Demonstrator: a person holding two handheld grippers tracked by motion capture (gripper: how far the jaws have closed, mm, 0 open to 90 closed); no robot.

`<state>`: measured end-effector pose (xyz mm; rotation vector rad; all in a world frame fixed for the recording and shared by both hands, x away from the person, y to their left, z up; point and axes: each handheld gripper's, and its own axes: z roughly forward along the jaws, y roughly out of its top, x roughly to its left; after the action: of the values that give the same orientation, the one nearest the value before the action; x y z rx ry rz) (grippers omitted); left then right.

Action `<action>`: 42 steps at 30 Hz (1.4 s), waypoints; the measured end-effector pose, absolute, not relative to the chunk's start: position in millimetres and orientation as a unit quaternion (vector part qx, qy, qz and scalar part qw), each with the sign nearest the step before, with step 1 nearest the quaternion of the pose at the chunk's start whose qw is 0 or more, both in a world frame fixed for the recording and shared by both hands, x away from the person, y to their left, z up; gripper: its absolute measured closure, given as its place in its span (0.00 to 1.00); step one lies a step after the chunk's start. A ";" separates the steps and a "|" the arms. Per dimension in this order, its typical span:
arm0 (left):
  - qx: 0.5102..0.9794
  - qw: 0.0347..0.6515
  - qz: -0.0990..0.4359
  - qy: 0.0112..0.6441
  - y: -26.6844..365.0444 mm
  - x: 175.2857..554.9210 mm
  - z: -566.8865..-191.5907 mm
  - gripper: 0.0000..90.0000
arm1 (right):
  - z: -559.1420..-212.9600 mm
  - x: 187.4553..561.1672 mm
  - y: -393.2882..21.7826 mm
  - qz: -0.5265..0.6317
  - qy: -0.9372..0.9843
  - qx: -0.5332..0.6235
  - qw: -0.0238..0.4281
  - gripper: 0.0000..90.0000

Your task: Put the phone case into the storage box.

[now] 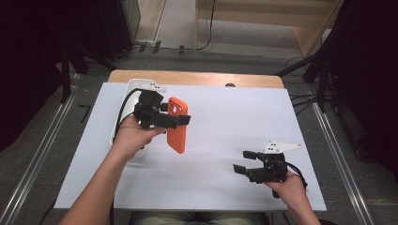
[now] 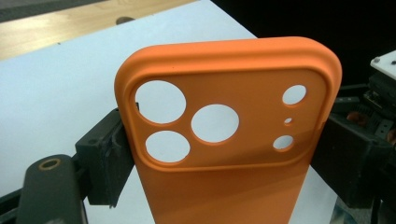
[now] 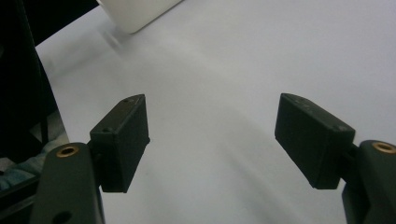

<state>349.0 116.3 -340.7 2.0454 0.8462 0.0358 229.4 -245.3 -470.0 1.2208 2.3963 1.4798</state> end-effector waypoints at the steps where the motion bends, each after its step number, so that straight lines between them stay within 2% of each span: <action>1: 0.824 0.450 0.017 0.343 118.8 349.2 -338.8 0.17 | -469.9 229.1 -245.1 0.481 0.780 0.399 0.034 0.28; 42: 0.793 0.449 0.053 0.408 188.6 360.4 -312.6 0.17 | -468.2 227.4 -242.3 0.479 0.788 0.387 0.036 0.28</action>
<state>360.4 188.6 -312.6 1.9613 1.0095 0.1305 227.4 -242.3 -468.2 1.1870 2.4183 1.4695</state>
